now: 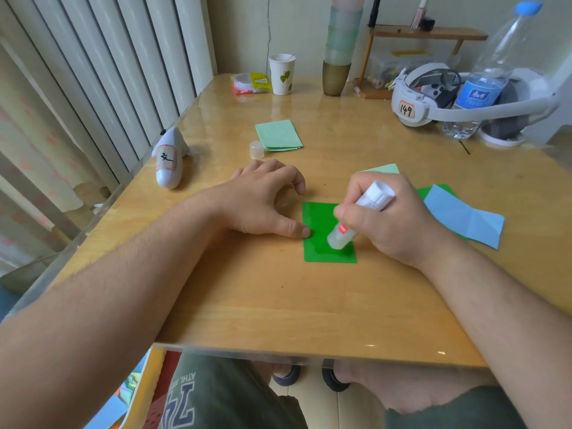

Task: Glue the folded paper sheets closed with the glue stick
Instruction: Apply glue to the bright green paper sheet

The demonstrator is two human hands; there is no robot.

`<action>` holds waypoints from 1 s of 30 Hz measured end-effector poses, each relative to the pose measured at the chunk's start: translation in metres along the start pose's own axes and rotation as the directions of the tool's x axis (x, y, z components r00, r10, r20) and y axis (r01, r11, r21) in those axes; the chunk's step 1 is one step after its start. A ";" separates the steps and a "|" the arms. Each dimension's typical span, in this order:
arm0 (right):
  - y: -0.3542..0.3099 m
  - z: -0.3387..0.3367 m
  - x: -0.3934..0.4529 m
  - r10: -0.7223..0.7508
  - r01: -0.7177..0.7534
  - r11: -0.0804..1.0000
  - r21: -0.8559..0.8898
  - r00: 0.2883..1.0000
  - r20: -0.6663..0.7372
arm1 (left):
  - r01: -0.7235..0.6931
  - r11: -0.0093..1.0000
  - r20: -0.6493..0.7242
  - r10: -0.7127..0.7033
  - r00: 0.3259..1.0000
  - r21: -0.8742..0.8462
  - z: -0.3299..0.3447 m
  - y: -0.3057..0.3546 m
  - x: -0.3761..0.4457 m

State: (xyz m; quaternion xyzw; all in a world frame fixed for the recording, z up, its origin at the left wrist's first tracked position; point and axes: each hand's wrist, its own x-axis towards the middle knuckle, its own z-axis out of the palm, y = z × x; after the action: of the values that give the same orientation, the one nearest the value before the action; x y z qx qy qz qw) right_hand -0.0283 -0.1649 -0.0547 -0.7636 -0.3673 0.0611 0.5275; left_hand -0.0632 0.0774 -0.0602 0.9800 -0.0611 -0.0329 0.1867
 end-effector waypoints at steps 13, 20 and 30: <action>-0.005 0.018 0.000 0.037 -0.017 0.992 -0.127 0.987 0.156 | 0.012 1.000 0.012 -0.012 1.000 0.008 -0.002 0.006 -0.003; -0.003 0.009 -0.002 0.045 -0.020 0.984 -0.177 0.989 0.138 | 0.005 1.000 0.014 -0.005 1.000 0.013 0.000 0.004 -0.003; 0.007 -0.009 -0.004 0.071 -0.045 0.975 -0.218 0.991 0.116 | -0.009 1.000 0.015 0.009 1.000 0.007 0.000 0.002 -0.002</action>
State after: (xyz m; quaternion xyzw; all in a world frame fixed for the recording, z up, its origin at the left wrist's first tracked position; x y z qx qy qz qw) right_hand -0.0235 -0.1753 -0.0576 -0.8213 -0.3811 0.0834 0.4162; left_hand -0.0651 0.0762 -0.0596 0.9801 -0.0671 -0.0391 0.1828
